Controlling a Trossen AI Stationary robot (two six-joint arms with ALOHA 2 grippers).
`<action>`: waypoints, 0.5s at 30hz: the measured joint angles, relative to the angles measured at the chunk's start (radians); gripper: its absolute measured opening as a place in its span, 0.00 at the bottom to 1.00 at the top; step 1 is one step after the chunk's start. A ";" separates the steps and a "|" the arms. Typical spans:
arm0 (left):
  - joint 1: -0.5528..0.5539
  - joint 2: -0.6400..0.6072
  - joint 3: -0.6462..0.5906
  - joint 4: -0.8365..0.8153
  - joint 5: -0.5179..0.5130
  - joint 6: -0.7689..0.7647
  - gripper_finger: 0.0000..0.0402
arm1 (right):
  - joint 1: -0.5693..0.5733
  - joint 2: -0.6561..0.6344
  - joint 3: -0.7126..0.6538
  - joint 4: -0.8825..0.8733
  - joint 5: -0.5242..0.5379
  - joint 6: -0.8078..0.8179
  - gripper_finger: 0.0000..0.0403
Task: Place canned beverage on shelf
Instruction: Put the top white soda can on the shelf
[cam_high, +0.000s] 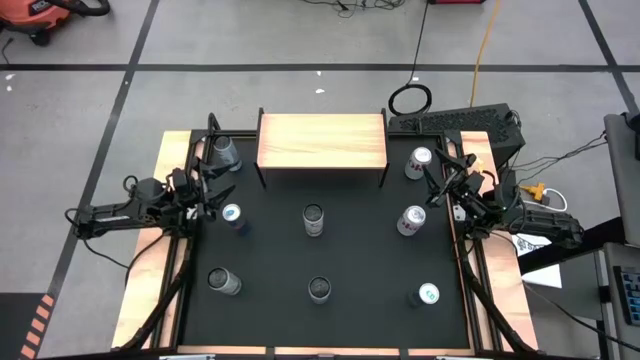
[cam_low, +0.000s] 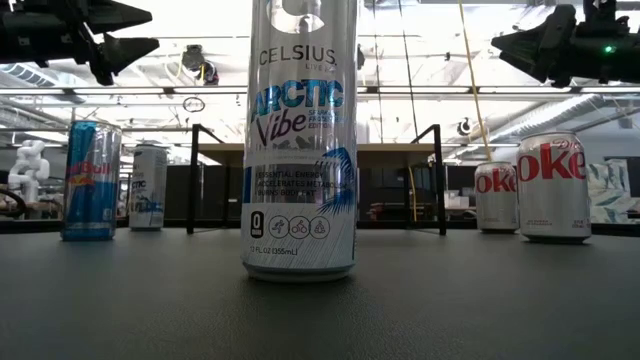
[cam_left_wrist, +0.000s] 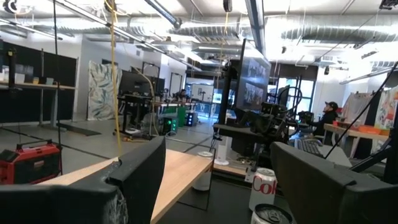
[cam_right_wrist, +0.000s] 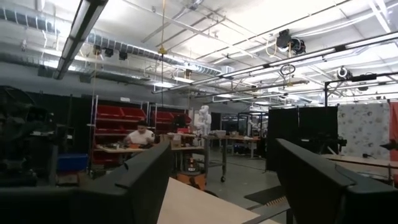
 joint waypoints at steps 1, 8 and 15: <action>0.000 0.000 0.000 0.000 0.000 0.000 0.73 | 0.000 0.000 0.000 -0.002 0.001 -0.003 0.65; 0.000 0.000 0.000 0.001 -0.018 -0.001 0.73 | 0.000 0.000 0.000 0.001 0.001 0.009 0.65; 0.000 0.000 0.000 0.001 -0.045 -0.001 0.73 | 0.000 0.000 0.000 0.001 0.002 0.009 0.65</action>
